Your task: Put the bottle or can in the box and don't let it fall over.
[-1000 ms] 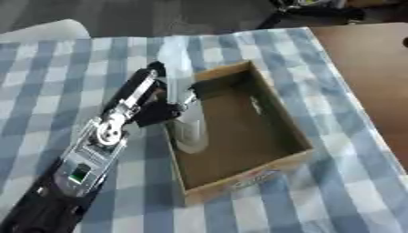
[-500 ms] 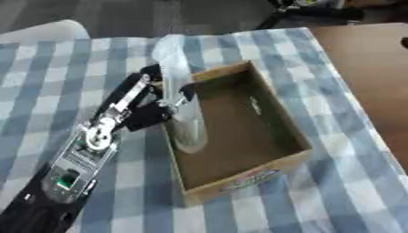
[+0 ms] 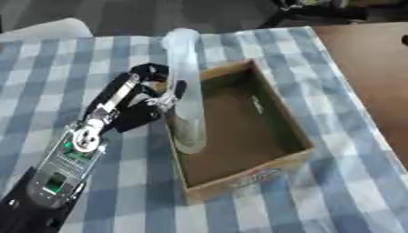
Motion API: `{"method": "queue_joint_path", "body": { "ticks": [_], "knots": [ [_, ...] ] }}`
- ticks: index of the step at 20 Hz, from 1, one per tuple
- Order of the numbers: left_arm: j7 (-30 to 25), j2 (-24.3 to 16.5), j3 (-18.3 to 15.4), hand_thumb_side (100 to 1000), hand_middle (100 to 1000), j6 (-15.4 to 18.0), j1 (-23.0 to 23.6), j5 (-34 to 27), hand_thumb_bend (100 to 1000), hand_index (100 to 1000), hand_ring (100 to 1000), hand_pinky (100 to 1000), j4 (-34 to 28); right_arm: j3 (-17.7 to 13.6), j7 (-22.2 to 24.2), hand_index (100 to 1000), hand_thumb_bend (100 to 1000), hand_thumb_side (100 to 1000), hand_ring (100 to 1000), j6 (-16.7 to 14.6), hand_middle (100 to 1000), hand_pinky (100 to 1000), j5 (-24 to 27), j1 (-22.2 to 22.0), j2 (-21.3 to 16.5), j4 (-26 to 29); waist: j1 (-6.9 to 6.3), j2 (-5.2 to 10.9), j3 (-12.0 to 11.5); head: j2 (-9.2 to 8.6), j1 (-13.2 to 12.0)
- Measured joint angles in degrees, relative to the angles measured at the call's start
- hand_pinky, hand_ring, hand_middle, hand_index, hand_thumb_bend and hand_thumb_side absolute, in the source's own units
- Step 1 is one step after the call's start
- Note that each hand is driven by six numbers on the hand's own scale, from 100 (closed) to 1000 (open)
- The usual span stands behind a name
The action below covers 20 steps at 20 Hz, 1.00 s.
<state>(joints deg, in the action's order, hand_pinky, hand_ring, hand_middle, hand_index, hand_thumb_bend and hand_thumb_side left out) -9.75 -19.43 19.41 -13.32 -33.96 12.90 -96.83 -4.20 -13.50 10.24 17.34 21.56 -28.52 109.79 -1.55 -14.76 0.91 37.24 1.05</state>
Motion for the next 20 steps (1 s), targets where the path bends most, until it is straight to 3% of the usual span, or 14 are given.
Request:
{"method": "queue_joint_path", "body": {
  "ticks": [7,20],
  "knots": [
    [0.2,-1.37,-0.78,734,791,-0.59,2.44,-0.99,283,825,845,711,-1.65,-0.01,-0.08,882,100,536,1000,-0.08,1000,932,0.06,-0.04,-0.01,0.0,0.21,0.47,-0.26,0.2,-0.44],
    [3.27,-5.21,-5.22,753,786,-1.83,9.77,-4.44,229,830,838,699,-6.32,-0.03,-0.19,880,100,536,1000,-0.11,1000,931,0.14,-0.55,-0.04,0.0,0.33,1.82,-0.9,0.2,0.05]
  ]
}}
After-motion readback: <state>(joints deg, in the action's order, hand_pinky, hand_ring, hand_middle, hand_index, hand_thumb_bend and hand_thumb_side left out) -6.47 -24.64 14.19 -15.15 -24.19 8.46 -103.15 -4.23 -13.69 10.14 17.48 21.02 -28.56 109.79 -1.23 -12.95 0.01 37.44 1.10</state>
